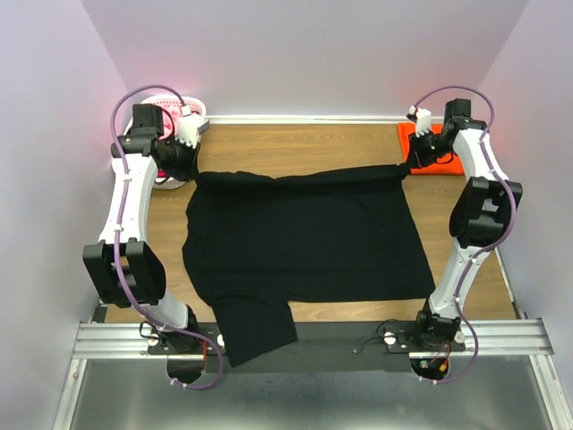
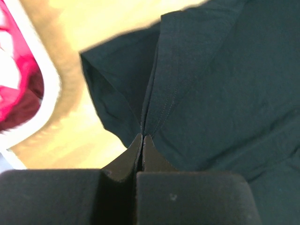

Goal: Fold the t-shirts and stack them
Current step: Fold the tshirt

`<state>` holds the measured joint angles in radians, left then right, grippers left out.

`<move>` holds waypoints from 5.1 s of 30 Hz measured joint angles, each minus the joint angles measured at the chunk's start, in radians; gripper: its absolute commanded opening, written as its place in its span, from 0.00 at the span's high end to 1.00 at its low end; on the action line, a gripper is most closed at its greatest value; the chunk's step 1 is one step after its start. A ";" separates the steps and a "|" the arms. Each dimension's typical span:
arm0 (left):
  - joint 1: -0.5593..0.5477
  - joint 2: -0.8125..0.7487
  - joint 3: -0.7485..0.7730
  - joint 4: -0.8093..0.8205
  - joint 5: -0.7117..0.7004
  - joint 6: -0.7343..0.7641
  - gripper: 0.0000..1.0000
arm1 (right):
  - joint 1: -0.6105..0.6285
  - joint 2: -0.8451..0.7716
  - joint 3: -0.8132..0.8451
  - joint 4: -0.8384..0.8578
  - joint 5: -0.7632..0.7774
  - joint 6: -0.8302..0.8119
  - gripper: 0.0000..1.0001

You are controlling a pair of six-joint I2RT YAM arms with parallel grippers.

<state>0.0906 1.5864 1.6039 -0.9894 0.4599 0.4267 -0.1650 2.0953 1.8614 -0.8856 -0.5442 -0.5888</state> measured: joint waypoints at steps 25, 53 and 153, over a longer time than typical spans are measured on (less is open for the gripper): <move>-0.193 0.004 -0.365 0.052 -0.150 0.081 1.00 | 0.000 -0.012 -0.176 -0.010 0.023 -0.100 1.00; -0.283 0.005 -0.270 -0.084 -0.109 0.150 1.00 | 0.000 -0.012 -0.174 -0.010 0.035 -0.120 1.00; -0.397 -0.030 -0.171 -0.115 -0.079 0.216 1.00 | -0.013 -0.008 -0.149 -0.026 0.084 -0.138 0.99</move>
<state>-0.3065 1.5562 1.4334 -1.1046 0.3813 0.6426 -0.1783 2.0876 1.7126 -0.9112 -0.4606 -0.7265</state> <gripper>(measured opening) 0.008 0.009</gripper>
